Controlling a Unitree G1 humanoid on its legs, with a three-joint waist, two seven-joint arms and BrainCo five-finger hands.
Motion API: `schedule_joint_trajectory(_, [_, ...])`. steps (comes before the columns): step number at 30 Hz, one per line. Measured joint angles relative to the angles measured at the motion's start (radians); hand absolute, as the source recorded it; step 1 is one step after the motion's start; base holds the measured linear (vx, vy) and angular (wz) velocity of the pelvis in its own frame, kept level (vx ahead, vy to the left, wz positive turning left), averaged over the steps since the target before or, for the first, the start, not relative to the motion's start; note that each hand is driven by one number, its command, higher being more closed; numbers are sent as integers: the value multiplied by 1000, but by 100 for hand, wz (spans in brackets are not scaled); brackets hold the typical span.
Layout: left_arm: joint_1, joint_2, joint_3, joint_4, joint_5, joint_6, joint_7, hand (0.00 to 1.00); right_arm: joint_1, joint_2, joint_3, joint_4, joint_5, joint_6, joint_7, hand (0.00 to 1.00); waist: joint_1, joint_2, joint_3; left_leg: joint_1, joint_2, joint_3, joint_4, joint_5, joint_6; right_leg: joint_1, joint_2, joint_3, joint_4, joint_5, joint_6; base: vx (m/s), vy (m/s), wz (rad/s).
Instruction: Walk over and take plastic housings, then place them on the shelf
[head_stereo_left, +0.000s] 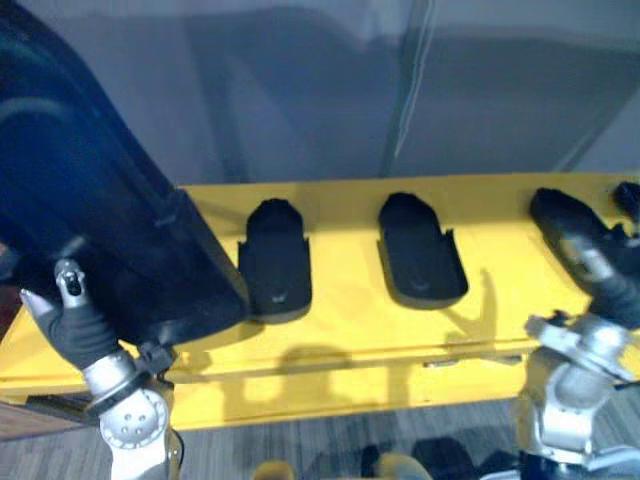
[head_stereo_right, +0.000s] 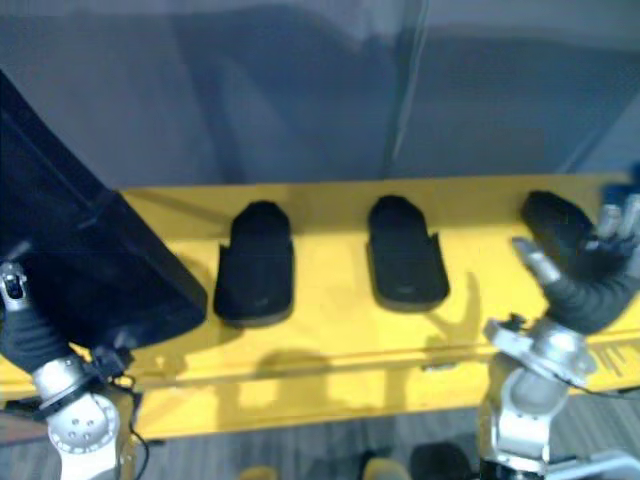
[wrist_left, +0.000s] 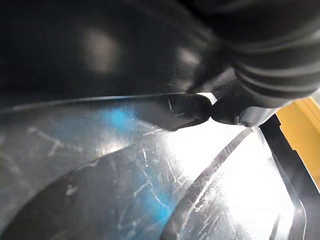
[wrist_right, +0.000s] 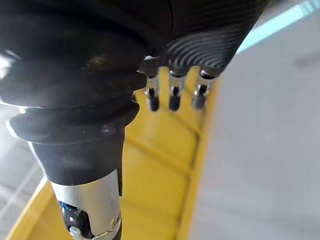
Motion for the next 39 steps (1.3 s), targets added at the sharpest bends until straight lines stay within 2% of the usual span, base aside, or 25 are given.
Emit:
schedule_joint_trajectory(3, [-4,1,15,-8,19,1,5,100,55,-2,-174,1,-17,18,-86,0,-13,-1,-17,20,5,67,-57,29,5,26,-9,-11,-47,7,0,87,-10,14])
schedule_joint_trajectory(4, [-4,3,46,-8,44,3,10,100,92,-1,-241,6,-13,29,-114,0,-30,-8,-26,19,-5,64,-83,48,6,28,-21,-26,-58,8,0,87,34,36])
schedule_joint_trajectory(7, [-2,22,109,-9,52,33,37,100,164,25,-349,16,26,42,-149,0,-52,-19,-35,49,-24,75,-160,93,8,33,-42,-31,-70,9,2,55,37,18])
schedule_joint_trajectory(9, [5,29,156,-11,105,110,48,100,224,77,-360,43,86,69,-150,0,-57,-21,-44,71,-27,112,-196,113,5,39,-48,-29,-73,9,2,18,38,-2])
schedule_joint_trajectory(11, [27,70,169,-11,122,176,47,100,292,148,-358,90,113,108,-158,0,-60,-22,-46,75,-24,146,-207,117,7,38,-48,-29,-76,8,2,-16,5,-2])
schedule_joint_trajectory(13, [65,151,203,-8,126,277,40,100,371,218,-351,205,172,138,-174,0,-61,-15,-48,75,-18,206,-207,116,7,37,-51,-28,-76,6,2,-51,12,-6])
schedule_joint_trajectory(14, [71,175,219,-2,126,298,33,100,386,231,-351,242,189,141,-175,0,-61,-13,-50,75,-15,227,-206,116,7,37,-53,-27,-75,6,3,-49,19,-4])
schedule_joint_trajectory(15, [78,229,252,25,125,340,19,100,410,251,-354,311,223,151,-173,0,-61,-4,-55,75,-11,260,-203,112,12,37,-55,-26,-74,6,3,-41,26,-6])
schedule_joint_trajectory(18, [69,377,317,142,92,427,-79,100,435,262,-354,471,284,159,-116,0,-61,17,-66,87,-8,314,-201,109,16,40,-64,-17,-64,6,9,-23,39,-7])
schedule_joint_trajectory(20, [12,518,337,290,51,475,-210,100,437,256,-353,586,289,200,-49,0,-59,37,-65,88,-8,350,-187,100,18,39,-72,-7,-58,8,15,-33,61,-8])
schedule_joint_trajectory(21, [-8,550,338,325,41,487,-243,100,436,252,-350,611,289,210,-33,0,-56,40,-64,89,-8,361,-184,96,18,39,-73,-2,-58,10,18,-35,69,-11])
schedule_joint_trajectory(22, [-49,604,339,392,35,508,-305,100,435,247,-350,648,289,227,-8,0,-56,45,-66,90,-10,370,-184,93,17,39,-78,0,-59,12,20,-22,64,-6])
schedule_joint_trajectory(24, [-119,672,325,500,35,532,-388,100,437,225,-350,702,290,252,19,0,-60,49,-68,91,4,436,-186,85,18,39,-83,1,-73,17,29,8,46,4])
schedule_joint_trajectory(27, [-240,760,243,666,41,591,-506,100,435,152,-352,813,295,316,87,0,-60,56,-75,89,0,454,-189,98,9,41,-87,7,-93,27,41,47,36,-1])
schedule_joint_trajectory(32, [-340,800,129,849,80,646,-674,100,410,116,-352,934,296,386,125,0,-60,52,-71,105,-6,475,-208,102,3,42,-76,31,-118,31,44,98,24,-12])
schedule_joint_trajectory(37, [-370,801,69,948,87,684,-794,100,393,116,-347,990,295,406,140,0,-69,33,-63,113,-9,475,-208,101,4,43,-77,55,-119,33,43,65,22,-9])
schedule_joint_trajectory(39, [-370,801,67,970,87,694,-820,100,393,116,-338,990,295,415,141,0,-69,29,-60,119,-8,476,-208,101,4,46,-78,56,-119,36,37,22,27,-9])
